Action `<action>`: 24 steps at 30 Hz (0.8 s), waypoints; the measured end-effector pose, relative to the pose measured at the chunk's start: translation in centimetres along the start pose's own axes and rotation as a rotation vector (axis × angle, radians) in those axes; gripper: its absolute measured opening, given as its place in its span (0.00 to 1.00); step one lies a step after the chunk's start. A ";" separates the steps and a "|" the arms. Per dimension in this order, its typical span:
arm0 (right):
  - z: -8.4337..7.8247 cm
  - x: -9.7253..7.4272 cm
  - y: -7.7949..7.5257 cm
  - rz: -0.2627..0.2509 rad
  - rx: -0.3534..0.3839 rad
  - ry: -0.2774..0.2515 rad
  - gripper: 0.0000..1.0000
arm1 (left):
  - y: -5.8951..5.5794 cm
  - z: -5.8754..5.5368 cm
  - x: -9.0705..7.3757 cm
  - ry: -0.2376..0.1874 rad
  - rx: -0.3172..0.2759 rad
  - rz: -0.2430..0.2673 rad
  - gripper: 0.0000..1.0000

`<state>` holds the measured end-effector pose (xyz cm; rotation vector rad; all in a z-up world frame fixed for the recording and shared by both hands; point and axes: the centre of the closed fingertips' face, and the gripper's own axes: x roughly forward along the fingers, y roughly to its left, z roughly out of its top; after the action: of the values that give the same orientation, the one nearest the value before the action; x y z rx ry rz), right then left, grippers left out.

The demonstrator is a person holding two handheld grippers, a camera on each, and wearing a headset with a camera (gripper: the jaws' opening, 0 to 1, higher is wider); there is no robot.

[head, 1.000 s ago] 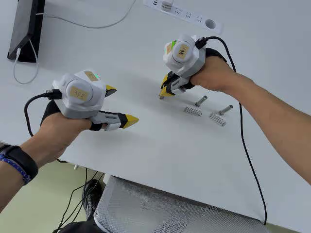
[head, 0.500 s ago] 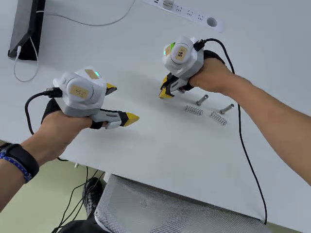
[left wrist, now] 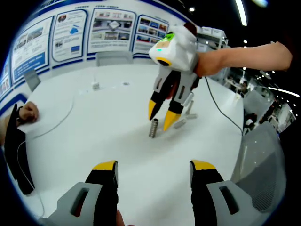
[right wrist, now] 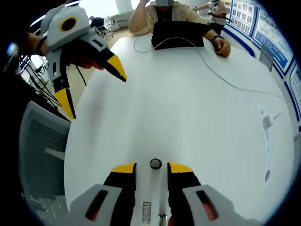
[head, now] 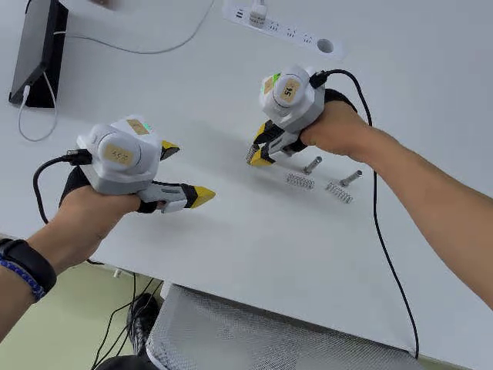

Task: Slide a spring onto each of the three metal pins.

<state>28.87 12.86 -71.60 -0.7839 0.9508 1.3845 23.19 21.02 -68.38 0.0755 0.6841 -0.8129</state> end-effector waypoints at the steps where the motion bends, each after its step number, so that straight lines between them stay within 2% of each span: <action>1: 0.0 -0.2 0.1 -0.003 0.010 -0.012 0.28 | -0.1 0.0 0.0 0.000 0.002 -0.001 0.63; 5: -0.1 -1.1 0.5 -0.033 0.064 -0.061 0.32 | -0.7 0.2 0.1 0.001 0.014 -0.009 0.63; 9: -0.6 -1.7 1.0 -0.069 0.085 -0.088 0.34 | -1.2 0.4 0.1 -0.003 0.019 -0.014 0.63; 22: -2.5 -2.1 3.8 -0.105 0.187 -0.174 0.40 | -2.4 0.5 0.4 0.003 0.030 -0.028 0.63; 24: -2.9 -2.1 3.7 -0.110 0.216 -0.193 0.42 | -2.4 0.7 0.5 0.002 0.032 -0.028 0.63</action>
<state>25.05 9.51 -70.68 -0.5223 0.8753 1.2142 22.15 18.79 -67.73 0.0958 0.6756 -0.8503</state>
